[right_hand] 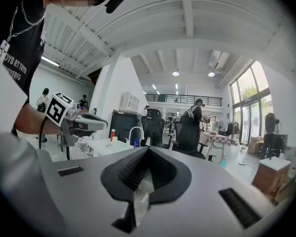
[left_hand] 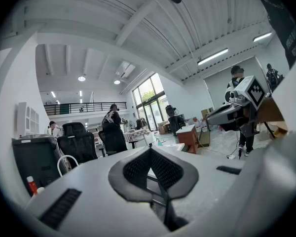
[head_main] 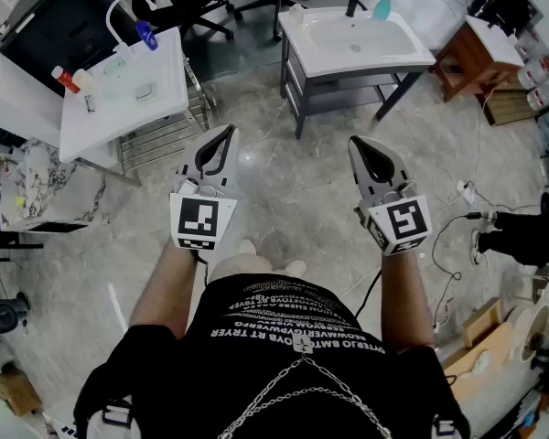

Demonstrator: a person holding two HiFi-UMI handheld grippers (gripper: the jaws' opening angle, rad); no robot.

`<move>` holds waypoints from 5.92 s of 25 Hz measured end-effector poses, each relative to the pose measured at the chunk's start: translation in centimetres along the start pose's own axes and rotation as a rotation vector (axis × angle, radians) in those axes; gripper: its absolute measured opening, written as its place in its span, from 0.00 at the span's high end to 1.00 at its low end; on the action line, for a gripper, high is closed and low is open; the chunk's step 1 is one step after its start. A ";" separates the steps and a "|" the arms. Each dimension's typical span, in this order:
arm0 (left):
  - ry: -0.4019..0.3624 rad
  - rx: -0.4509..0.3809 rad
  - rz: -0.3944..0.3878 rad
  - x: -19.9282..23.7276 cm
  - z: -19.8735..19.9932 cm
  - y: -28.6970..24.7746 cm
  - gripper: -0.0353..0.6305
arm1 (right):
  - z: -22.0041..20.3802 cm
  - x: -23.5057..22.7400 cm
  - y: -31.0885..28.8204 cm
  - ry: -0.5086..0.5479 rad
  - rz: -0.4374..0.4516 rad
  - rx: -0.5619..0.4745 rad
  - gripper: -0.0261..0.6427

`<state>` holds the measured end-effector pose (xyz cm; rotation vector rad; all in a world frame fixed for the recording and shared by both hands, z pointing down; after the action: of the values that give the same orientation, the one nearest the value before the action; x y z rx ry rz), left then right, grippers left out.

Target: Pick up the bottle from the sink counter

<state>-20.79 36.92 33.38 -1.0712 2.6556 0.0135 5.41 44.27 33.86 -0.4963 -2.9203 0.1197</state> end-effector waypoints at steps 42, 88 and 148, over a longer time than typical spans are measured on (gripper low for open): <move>-0.008 -0.002 0.023 16.7 -4.0 -14.0 0.94 | -2.4 -6.4 -20.0 -0.153 -0.012 0.087 0.53; -0.018 0.012 -0.098 25.8 -3.9 -45.0 0.94 | -4.0 -26.8 -43.1 -0.225 0.031 0.082 0.53; 0.050 0.217 0.022 35.9 -12.1 -67.6 0.94 | -33.4 -38.5 -78.9 -0.115 0.311 0.590 0.43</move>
<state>-2.40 -37.87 42.13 -0.9836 2.6379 -0.2936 22.14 -41.16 69.03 -0.8395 -2.6881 1.0374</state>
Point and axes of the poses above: the fingertips, and each gripper's own axes: y backward along the fingers, x to its left, z out of its top, the point moved 8 cm from there along y, backward along the fingers, and after that the axes turned 2 degrees about -z, right-handed, at the moved point
